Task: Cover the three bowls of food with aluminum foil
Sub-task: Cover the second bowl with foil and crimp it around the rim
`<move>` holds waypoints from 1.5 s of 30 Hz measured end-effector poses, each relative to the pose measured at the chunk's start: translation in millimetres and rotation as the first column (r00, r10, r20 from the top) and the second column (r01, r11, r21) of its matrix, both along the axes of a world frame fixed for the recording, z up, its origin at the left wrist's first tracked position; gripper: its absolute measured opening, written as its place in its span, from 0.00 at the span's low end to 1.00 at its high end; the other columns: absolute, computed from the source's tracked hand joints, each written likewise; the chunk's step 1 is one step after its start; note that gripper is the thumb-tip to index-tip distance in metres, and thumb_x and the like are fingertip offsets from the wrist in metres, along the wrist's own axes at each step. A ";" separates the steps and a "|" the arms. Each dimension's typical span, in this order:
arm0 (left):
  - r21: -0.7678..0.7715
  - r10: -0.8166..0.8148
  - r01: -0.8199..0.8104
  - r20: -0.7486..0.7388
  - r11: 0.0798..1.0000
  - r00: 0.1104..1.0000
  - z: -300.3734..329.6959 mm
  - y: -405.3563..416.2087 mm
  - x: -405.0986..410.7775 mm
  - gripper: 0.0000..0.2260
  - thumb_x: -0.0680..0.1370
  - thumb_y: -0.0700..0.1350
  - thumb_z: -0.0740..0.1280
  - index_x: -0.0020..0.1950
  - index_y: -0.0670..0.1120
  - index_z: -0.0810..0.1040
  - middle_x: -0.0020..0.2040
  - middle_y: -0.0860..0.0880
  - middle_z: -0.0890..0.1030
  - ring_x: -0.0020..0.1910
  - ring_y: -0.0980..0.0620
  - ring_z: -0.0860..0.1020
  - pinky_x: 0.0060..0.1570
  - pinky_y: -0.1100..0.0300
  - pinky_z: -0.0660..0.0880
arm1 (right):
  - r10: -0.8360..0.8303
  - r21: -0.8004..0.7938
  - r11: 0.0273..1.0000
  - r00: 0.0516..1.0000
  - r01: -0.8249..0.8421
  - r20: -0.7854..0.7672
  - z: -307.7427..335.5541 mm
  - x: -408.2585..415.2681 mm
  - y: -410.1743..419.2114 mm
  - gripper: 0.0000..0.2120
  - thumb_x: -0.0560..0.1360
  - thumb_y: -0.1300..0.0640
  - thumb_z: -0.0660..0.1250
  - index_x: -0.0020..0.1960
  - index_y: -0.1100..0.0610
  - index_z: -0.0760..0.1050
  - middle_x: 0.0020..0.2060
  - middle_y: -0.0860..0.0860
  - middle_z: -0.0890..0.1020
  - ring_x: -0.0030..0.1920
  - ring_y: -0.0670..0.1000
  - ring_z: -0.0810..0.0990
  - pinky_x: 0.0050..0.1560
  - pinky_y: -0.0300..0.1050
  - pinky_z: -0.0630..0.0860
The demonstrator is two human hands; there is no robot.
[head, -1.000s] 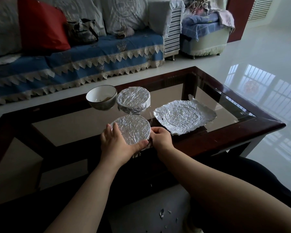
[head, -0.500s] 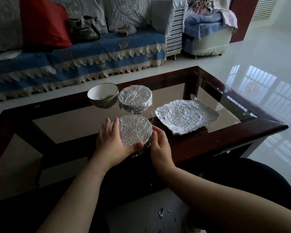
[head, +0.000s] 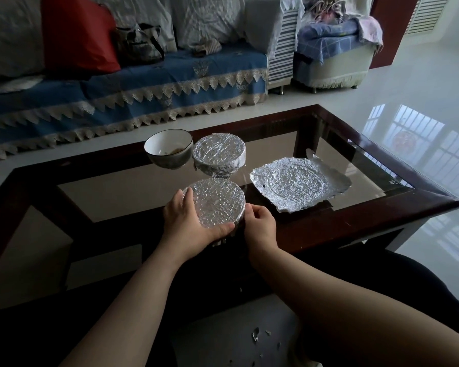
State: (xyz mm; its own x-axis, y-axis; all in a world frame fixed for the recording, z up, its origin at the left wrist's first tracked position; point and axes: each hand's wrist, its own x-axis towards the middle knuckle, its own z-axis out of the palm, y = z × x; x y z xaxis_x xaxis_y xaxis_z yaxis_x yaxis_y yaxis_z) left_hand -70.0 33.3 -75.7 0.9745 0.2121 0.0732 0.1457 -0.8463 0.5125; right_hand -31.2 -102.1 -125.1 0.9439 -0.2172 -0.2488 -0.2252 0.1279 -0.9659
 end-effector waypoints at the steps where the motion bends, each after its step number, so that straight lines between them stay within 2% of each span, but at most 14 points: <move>1: -0.001 0.000 0.000 0.000 1.000 1.000 -0.4 0.3 0.2 0.56 0.61 0.68 0.73 0.78 0.47 0.47 0.77 0.45 0.50 0.75 0.44 0.48 0.74 0.52 0.48 | -0.008 -0.012 1.000 1.000 0.008 -0.013 0.0 1.3 0.2 0.07 0.78 0.53 0.64 0.46 0.56 0.77 0.41 0.52 0.82 0.44 0.51 0.81 0.50 0.49 0.79; 3: -0.010 0.000 0.000 0.005 1.000 1.000 -0.9 0.0 -0.7 0.56 0.61 0.68 0.73 0.78 0.47 0.47 0.77 0.45 0.49 0.75 0.44 0.48 0.74 0.52 0.48 | -0.021 -0.021 1.000 0.999 0.021 -0.033 0.2 3.4 0.8 0.05 0.77 0.55 0.65 0.45 0.55 0.78 0.40 0.52 0.83 0.43 0.51 0.81 0.49 0.49 0.80; 6: -0.034 0.001 0.000 0.023 0.999 1.000 -1.1 -0.9 -1.5 0.55 0.62 0.67 0.74 0.78 0.47 0.48 0.77 0.46 0.48 0.75 0.45 0.47 0.74 0.52 0.48 | 0.006 0.016 1.000 0.998 -0.005 -0.066 0.8 5.0 2.0 0.02 0.73 0.59 0.69 0.43 0.54 0.79 0.41 0.54 0.85 0.44 0.56 0.84 0.50 0.57 0.81; 9: -0.037 0.012 -0.011 0.051 0.999 0.999 -2.1 -2.3 -1.6 0.56 0.61 0.67 0.74 0.78 0.47 0.48 0.77 0.45 0.49 0.75 0.45 0.47 0.73 0.52 0.48 | 0.094 0.007 0.996 0.992 -0.094 -0.081 3.9 5.8 -0.3 0.12 0.61 0.64 0.68 0.45 0.56 0.79 0.41 0.55 0.85 0.44 0.57 0.85 0.50 0.57 0.81; 11: -0.035 0.028 -0.026 0.071 0.999 0.997 -3.2 -3.6 -2.0 0.58 0.60 0.69 0.74 0.78 0.46 0.49 0.77 0.43 0.50 0.75 0.44 0.48 0.73 0.52 0.47 | 0.171 0.000 0.985 0.983 -0.172 -0.065 4.9 9.8 -4.3 0.14 0.64 0.70 0.65 0.48 0.61 0.79 0.42 0.58 0.85 0.44 0.58 0.85 0.50 0.56 0.82; 14: -0.024 0.079 -0.077 0.070 0.997 0.994 -3.4 -10.3 -4.2 0.58 0.61 0.68 0.72 0.78 0.42 0.46 0.78 0.41 0.49 0.76 0.43 0.47 0.73 0.51 0.46 | 0.280 0.039 0.960 0.955 -0.278 -0.097 7.5 20.0 -13.9 0.19 0.71 0.77 0.52 0.57 0.71 0.74 0.47 0.64 0.83 0.44 0.60 0.83 0.46 0.52 0.82; 16: -0.033 0.117 -0.116 0.050 0.993 0.992 -2.1 -17.1 -7.1 0.61 0.60 0.72 0.67 0.78 0.40 0.42 0.78 0.41 0.46 0.76 0.42 0.46 0.73 0.50 0.46 | 0.224 0.045 0.974 0.971 -0.221 -0.087 6.4 22.3 -19.9 0.17 0.74 0.75 0.51 0.59 0.69 0.69 0.52 0.63 0.80 0.48 0.59 0.81 0.50 0.52 0.80; 18: -0.051 0.138 -0.137 0.030 0.989 0.990 -1.8 -22.9 -9.0 0.62 0.58 0.74 0.62 0.77 0.39 0.40 0.78 0.41 0.44 0.76 0.41 0.44 0.73 0.50 0.45 | 0.144 -0.080 0.986 0.990 -0.143 0.007 6.1 15.7 -23.7 0.13 0.78 0.68 0.56 0.59 0.62 0.72 0.55 0.58 0.80 0.54 0.56 0.80 0.59 0.53 0.76; 21: -0.055 0.154 -0.151 0.042 0.987 0.987 -4.3 -28.1 -10.5 0.62 0.60 0.72 0.66 0.77 0.37 0.40 0.78 0.39 0.45 0.76 0.40 0.46 0.73 0.51 0.45 | 0.200 -0.218 0.962 0.967 -0.164 0.157 6.0 -1.0 -22.4 0.10 0.79 0.57 0.60 0.57 0.56 0.77 0.50 0.51 0.83 0.52 0.50 0.81 0.57 0.48 0.77; 27: -0.070 0.166 -0.161 0.077 0.985 0.983 -6.8 -28.2 -9.2 0.59 0.63 0.66 0.73 0.77 0.38 0.43 0.78 0.40 0.47 0.76 0.41 0.47 0.73 0.51 0.46 | 0.063 0.038 0.997 0.998 -0.064 0.032 2.8 -2.6 -14.7 0.06 0.77 0.59 0.66 0.51 0.55 0.81 0.44 0.53 0.86 0.47 0.52 0.84 0.55 0.54 0.80; 32: -0.084 0.173 -0.165 0.101 0.983 0.980 -8.8 -28.6 -9.1 0.58 0.63 0.66 0.73 0.77 0.38 0.45 0.78 0.40 0.48 0.76 0.41 0.47 0.73 0.52 0.45 | 0.015 0.079 0.997 1.000 -0.013 -0.026 3.9 1.4 -8.0 0.04 0.76 0.62 0.67 0.48 0.56 0.80 0.43 0.55 0.85 0.44 0.53 0.84 0.51 0.53 0.81; 38: -0.092 0.189 -0.180 0.101 0.979 0.977 -10.9 -25.6 -7.9 0.57 0.63 0.67 0.72 0.78 0.40 0.45 0.78 0.40 0.48 0.76 0.41 0.48 0.73 0.50 0.47 | 0.114 0.077 0.991 0.991 -0.109 -0.067 12.4 7.2 -12.2 0.07 0.77 0.63 0.65 0.49 0.58 0.82 0.40 0.59 0.86 0.39 0.56 0.83 0.47 0.53 0.81; 42: -0.122 0.183 -0.171 0.095 0.978 0.979 -8.3 -22.2 -7.6 0.57 0.63 0.65 0.74 0.78 0.42 0.44 0.78 0.42 0.47 0.76 0.41 0.47 0.73 0.49 0.47 | 0.220 0.125 0.969 0.975 -0.215 -0.032 17.9 8.9 -18.4 0.15 0.75 0.67 0.57 0.50 0.59 0.81 0.43 0.62 0.85 0.44 0.61 0.84 0.49 0.54 0.80; 45: -0.186 0.150 -0.134 0.073 0.973 0.986 -6.8 -17.5 -8.7 0.58 0.63 0.63 0.75 0.78 0.44 0.42 0.78 0.44 0.45 0.76 0.42 0.46 0.73 0.49 0.47 | 0.242 0.088 0.966 0.970 -0.244 0.026 22.7 6.0 -18.7 0.12 0.78 0.57 0.60 0.48 0.59 0.82 0.45 0.62 0.84 0.48 0.60 0.83 0.54 0.56 0.78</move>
State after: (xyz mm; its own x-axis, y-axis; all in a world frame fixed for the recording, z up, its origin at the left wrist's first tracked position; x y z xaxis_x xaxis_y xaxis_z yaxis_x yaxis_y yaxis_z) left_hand -78.7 15.8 -82.4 0.9252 0.3650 0.1039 0.2061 -0.7130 0.6702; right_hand -25.2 -120.8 -102.4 0.9692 0.0419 -0.2428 -0.2463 0.1578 -0.9562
